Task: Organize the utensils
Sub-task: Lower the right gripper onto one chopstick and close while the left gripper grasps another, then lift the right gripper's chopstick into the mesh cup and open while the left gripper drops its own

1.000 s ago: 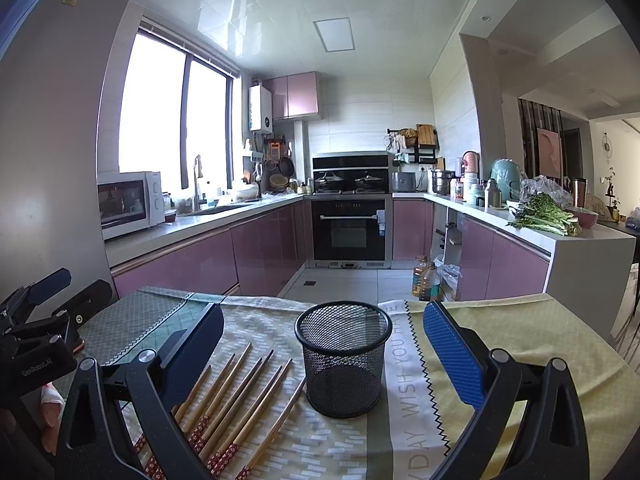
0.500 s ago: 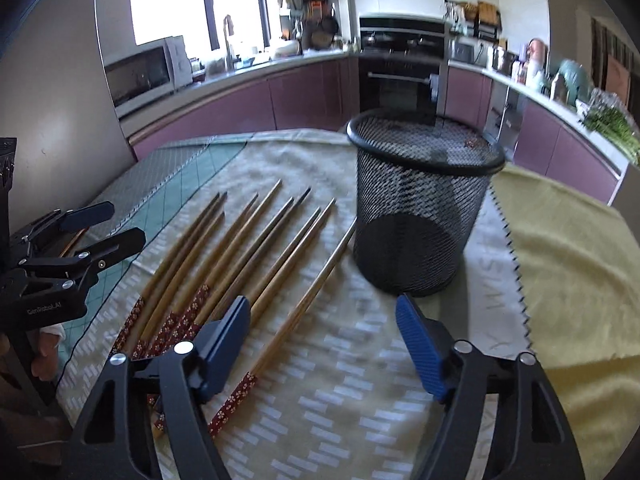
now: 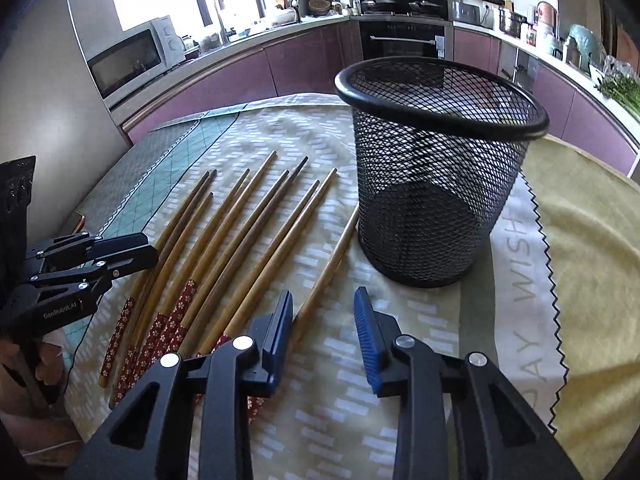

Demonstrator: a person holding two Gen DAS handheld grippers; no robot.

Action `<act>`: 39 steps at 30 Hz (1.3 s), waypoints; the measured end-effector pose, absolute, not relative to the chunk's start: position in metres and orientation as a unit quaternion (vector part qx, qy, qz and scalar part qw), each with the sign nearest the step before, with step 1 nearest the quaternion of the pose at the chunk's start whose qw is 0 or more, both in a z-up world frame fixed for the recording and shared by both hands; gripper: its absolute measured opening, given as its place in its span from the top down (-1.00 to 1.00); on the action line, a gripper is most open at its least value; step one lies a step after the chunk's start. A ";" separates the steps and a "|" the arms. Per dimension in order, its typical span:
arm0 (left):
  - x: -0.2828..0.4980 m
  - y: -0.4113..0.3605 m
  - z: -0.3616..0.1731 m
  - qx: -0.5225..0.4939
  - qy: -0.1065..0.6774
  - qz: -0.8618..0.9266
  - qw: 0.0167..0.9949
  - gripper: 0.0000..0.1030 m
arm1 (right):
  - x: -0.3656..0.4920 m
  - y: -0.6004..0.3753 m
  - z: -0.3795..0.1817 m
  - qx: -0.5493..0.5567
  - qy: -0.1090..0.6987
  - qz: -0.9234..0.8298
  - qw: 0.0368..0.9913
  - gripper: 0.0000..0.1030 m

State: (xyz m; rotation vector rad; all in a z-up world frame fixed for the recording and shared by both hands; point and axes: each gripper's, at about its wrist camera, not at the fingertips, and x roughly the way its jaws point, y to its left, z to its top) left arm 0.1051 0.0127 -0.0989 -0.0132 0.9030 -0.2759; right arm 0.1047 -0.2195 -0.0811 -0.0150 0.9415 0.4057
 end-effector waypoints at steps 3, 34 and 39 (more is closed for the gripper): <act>0.107 0.014 -0.097 -0.015 0.441 -0.144 0.886 0.40 | 0.108 -0.216 -0.082 -0.014 0.451 0.189 0.872 0.39; 0.097 0.022 -0.070 -0.049 0.418 -0.128 0.898 0.85 | 0.102 -0.230 -0.064 0.074 0.408 0.249 0.875 0.89; 0.085 0.023 -0.034 -0.071 0.377 -0.169 0.908 0.85 | 0.088 -0.246 -0.037 0.087 0.364 0.268 0.888 0.89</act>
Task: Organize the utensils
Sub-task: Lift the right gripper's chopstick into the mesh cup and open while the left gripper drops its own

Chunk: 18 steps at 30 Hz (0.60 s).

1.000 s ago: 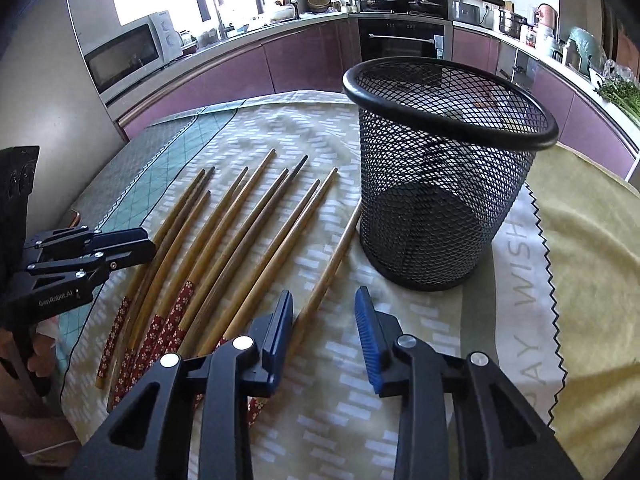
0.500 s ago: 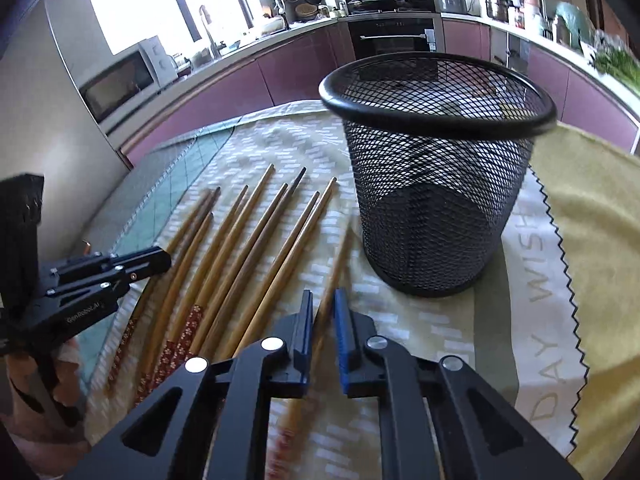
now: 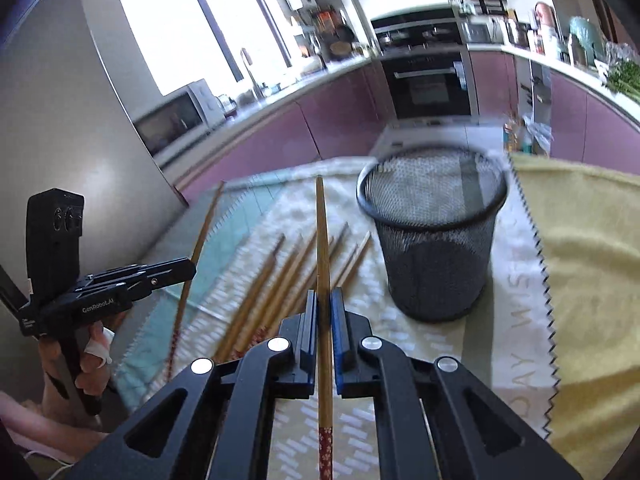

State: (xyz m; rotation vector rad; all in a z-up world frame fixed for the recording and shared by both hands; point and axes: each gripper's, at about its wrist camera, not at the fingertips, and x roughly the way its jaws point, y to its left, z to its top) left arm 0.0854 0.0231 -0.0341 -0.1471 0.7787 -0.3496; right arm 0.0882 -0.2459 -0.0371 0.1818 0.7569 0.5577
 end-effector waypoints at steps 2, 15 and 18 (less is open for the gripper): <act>0.080 0.022 -0.019 -0.072 0.359 -0.186 0.912 0.85 | 0.085 -0.251 -0.025 0.094 0.346 0.272 0.893 0.89; 0.077 0.000 0.062 -0.101 0.258 -0.267 0.923 0.86 | 0.082 -0.274 0.033 0.098 0.250 0.289 0.919 0.89; 0.086 -0.012 0.079 -0.099 0.240 -0.276 0.925 0.86 | 0.085 -0.278 0.049 0.091 0.229 0.289 0.925 0.89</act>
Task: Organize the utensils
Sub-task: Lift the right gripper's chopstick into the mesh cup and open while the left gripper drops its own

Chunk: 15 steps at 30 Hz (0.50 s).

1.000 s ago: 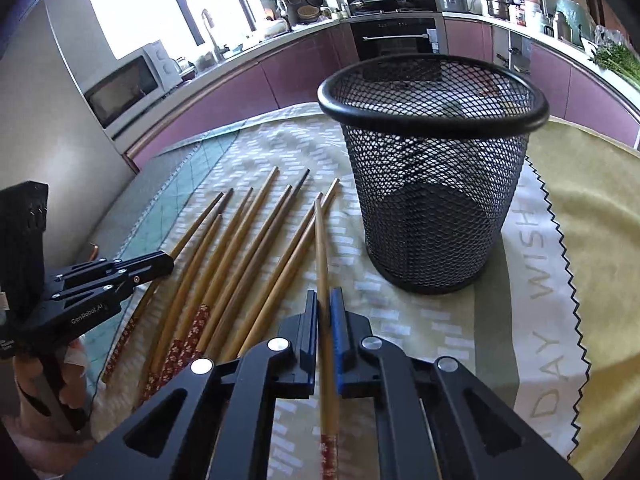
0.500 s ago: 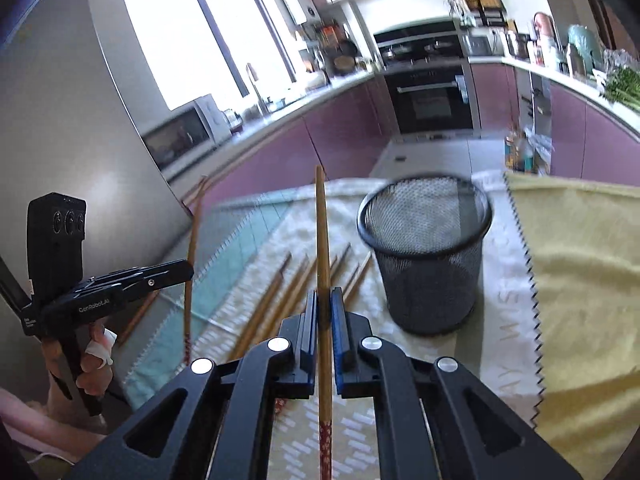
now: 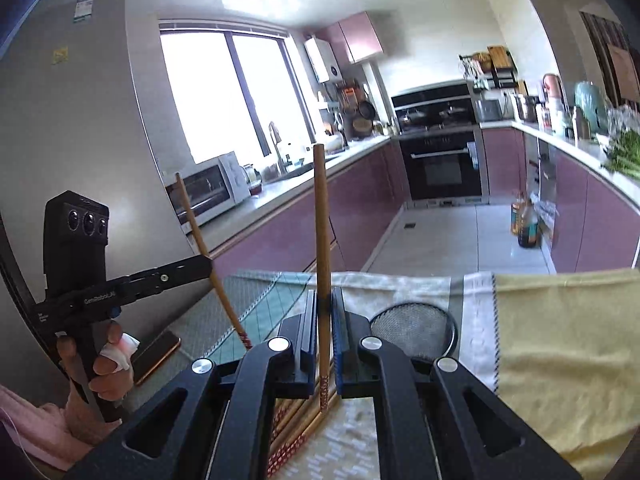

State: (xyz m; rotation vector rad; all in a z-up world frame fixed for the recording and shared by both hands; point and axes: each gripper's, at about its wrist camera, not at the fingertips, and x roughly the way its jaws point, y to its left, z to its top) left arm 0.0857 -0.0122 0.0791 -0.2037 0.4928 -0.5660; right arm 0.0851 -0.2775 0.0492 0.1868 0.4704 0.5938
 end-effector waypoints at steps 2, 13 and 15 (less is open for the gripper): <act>0.094 -0.022 0.090 -0.098 0.229 -0.279 0.927 0.86 | 0.088 -0.283 0.061 0.087 0.215 0.288 0.929 0.89; 0.130 -0.079 0.121 -0.081 0.193 -0.301 0.931 0.85 | 0.100 -0.307 0.096 0.053 0.165 0.247 0.953 0.89; 0.138 -0.091 0.116 -0.071 0.201 -0.299 0.930 0.85 | 0.110 -0.308 0.091 0.051 0.179 0.243 0.952 0.89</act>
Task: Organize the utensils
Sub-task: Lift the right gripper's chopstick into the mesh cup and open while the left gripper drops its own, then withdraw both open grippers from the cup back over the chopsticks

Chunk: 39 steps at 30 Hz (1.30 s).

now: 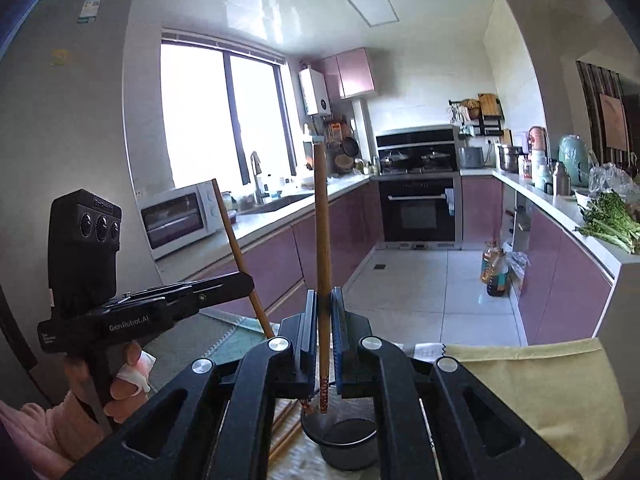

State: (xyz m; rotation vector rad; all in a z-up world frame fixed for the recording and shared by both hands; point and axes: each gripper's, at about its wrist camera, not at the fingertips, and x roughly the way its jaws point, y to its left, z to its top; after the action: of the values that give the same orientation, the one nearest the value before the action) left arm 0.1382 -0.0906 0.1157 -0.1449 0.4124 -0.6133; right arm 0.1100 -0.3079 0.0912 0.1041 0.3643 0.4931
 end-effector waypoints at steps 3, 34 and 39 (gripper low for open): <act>0.149 -0.107 0.100 -0.055 0.227 -0.300 0.925 0.85 | 0.122 -0.308 0.078 0.048 0.207 0.241 0.947 0.89; 0.140 -0.079 0.041 0.011 0.258 -0.243 0.935 0.13 | 0.137 -0.280 0.037 0.058 0.289 0.260 0.920 0.34; 0.118 -0.035 0.027 0.007 0.279 -0.206 0.938 0.06 | 0.096 -0.257 0.034 0.027 0.280 0.319 0.905 0.21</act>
State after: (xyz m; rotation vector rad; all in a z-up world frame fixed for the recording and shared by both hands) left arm 0.1175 -0.0346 0.0266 0.0137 0.5703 -0.4210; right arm 0.0957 -0.2569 0.0344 0.0566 0.5791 0.6600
